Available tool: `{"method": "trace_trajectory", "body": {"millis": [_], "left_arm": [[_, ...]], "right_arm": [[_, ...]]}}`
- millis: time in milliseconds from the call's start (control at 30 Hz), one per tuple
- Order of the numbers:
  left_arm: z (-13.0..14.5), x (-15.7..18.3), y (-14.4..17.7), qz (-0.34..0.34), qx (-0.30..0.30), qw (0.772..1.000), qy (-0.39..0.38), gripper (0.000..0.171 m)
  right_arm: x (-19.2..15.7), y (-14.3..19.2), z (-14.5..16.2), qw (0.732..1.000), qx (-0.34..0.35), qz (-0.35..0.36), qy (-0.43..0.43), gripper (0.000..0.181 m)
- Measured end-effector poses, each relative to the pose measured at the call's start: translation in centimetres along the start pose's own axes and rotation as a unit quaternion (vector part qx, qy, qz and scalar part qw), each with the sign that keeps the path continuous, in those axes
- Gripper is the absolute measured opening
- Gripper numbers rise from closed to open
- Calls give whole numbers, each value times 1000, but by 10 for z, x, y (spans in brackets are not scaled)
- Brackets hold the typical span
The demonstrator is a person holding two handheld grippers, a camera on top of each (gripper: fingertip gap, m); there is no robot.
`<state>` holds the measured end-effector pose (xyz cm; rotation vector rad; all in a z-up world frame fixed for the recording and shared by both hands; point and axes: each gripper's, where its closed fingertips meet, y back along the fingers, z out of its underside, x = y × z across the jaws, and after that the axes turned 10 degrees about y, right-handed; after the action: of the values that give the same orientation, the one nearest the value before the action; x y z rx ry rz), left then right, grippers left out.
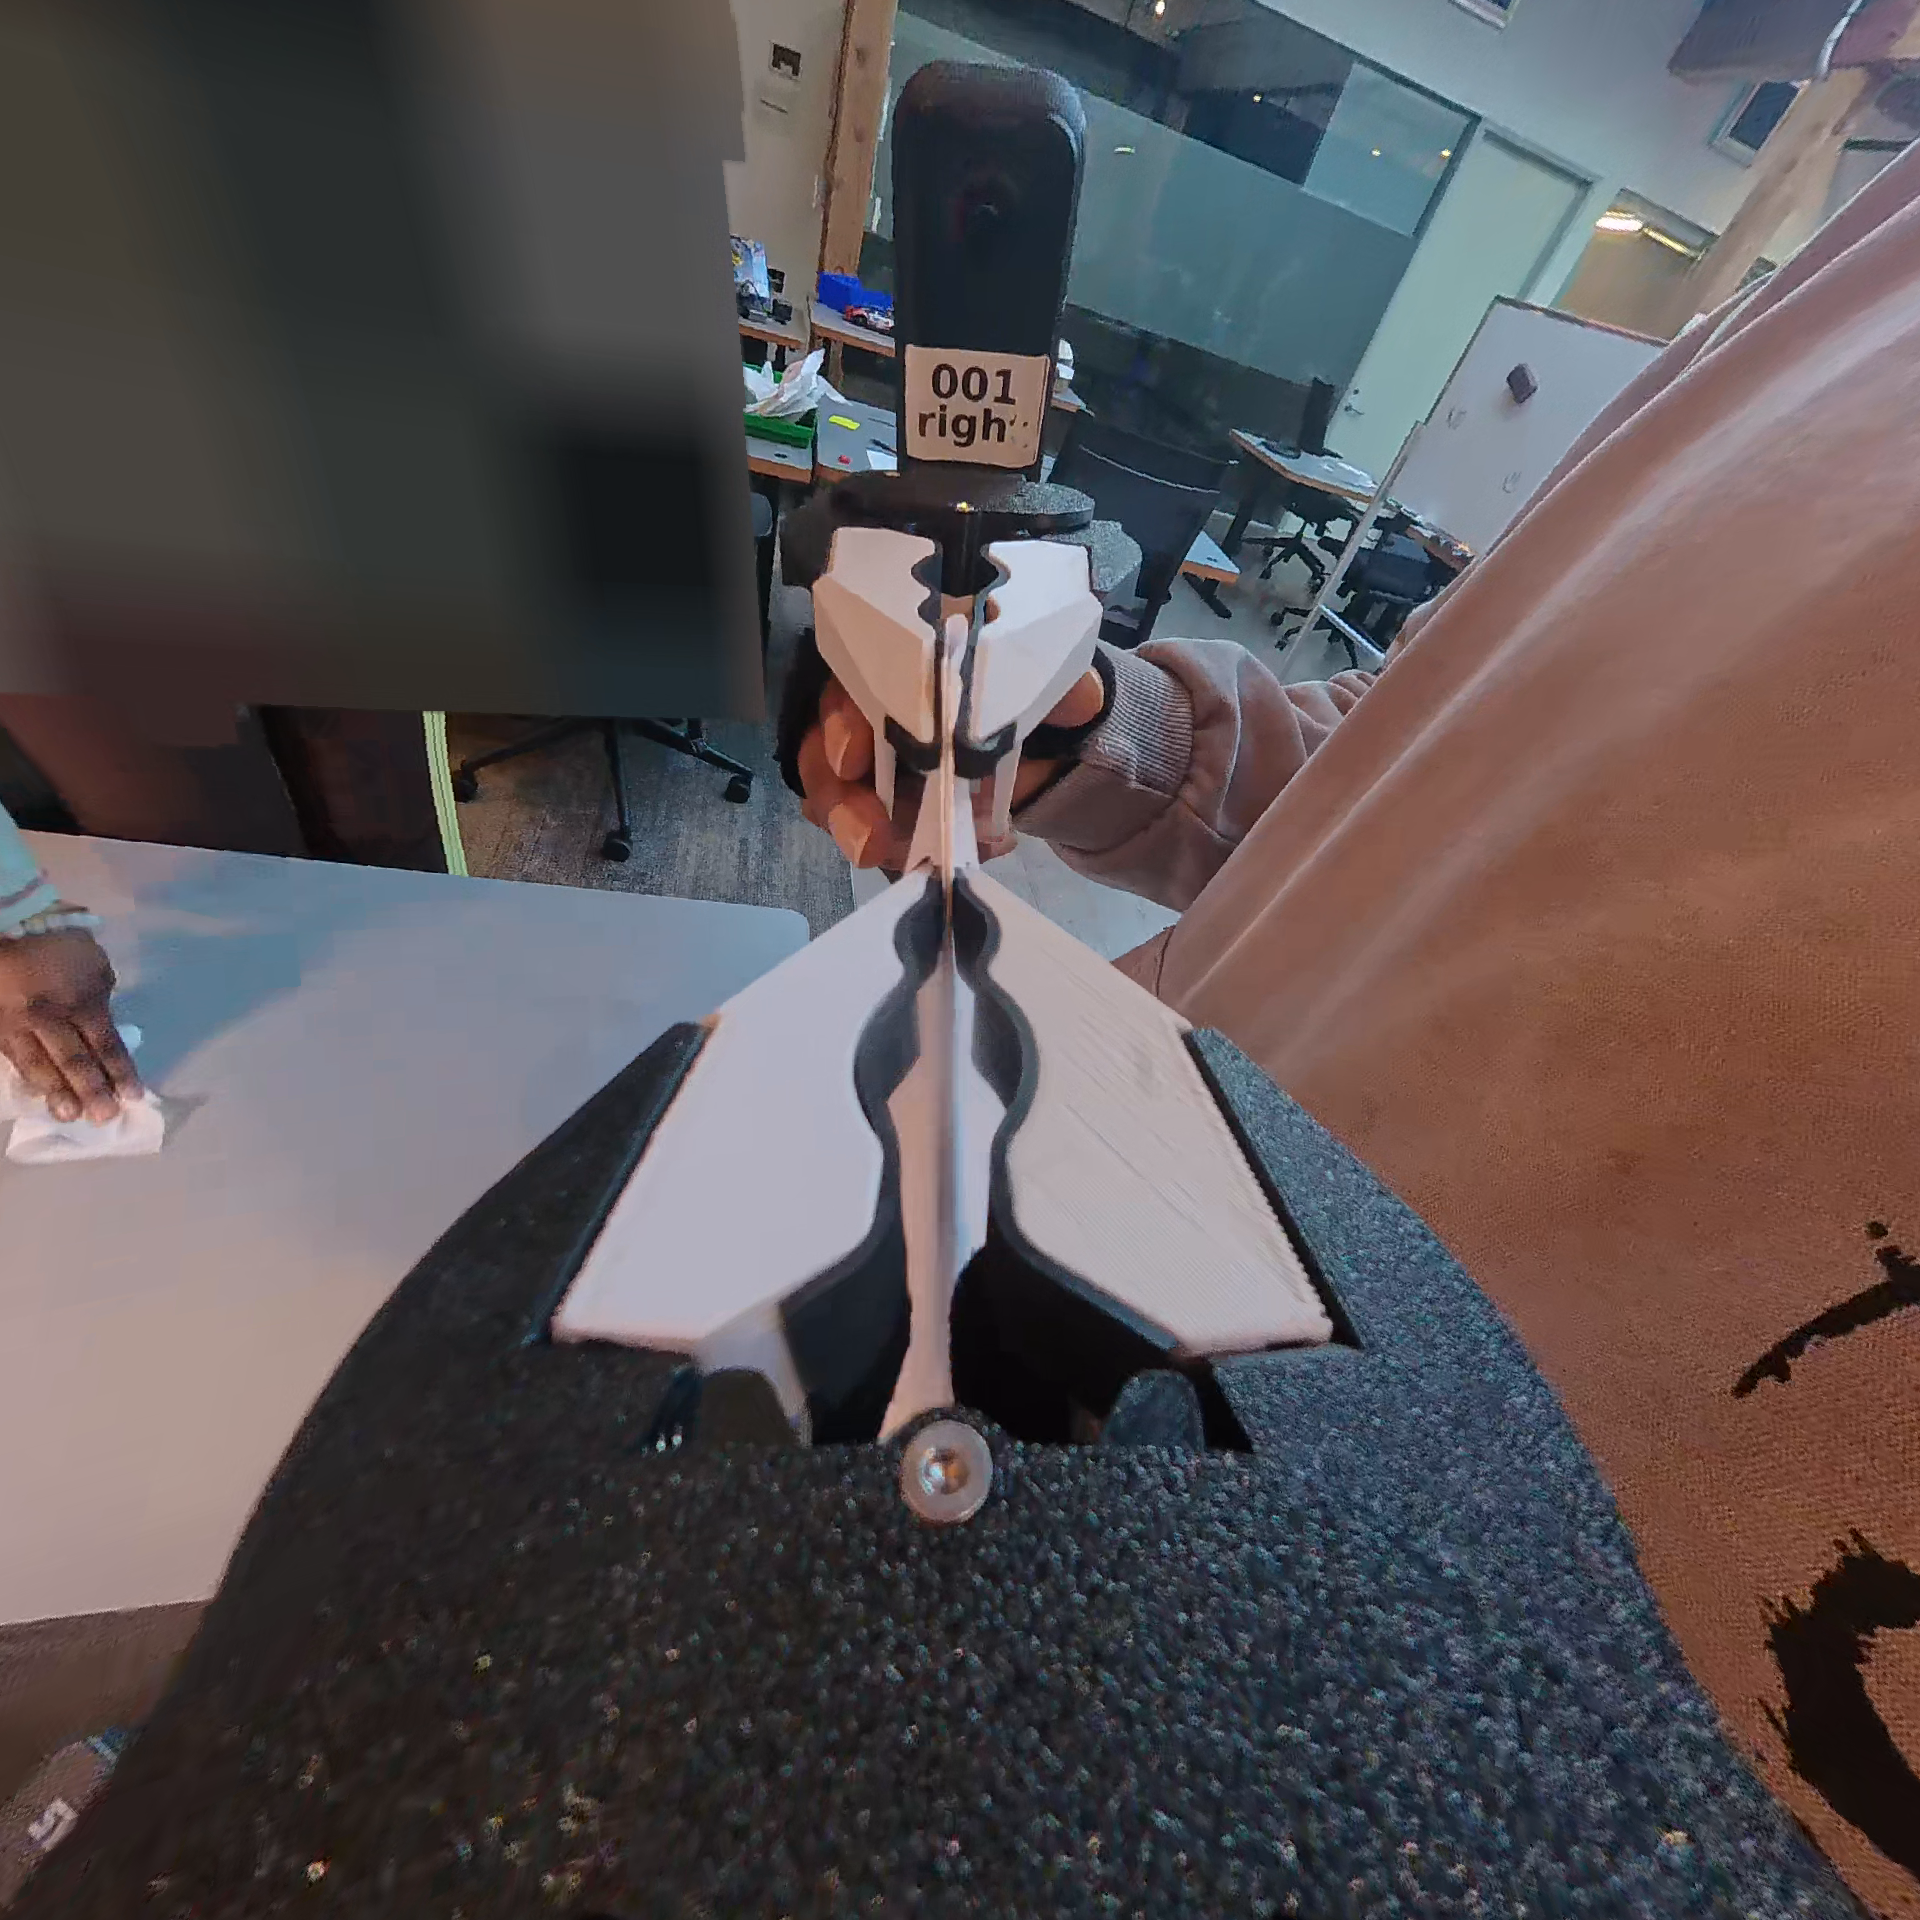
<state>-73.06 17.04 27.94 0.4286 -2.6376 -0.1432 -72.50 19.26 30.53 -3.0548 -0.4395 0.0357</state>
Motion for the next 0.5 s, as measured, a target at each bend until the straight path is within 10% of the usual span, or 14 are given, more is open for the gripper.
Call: {"method": "trace_trajectory", "body": {"millis": [500], "left_arm": [[-1, 3, 7, -3, -2, 1000, -15, 11]], "right_arm": [[-7, -2, -5, 1000, -12, -11, 16, 0]]}}
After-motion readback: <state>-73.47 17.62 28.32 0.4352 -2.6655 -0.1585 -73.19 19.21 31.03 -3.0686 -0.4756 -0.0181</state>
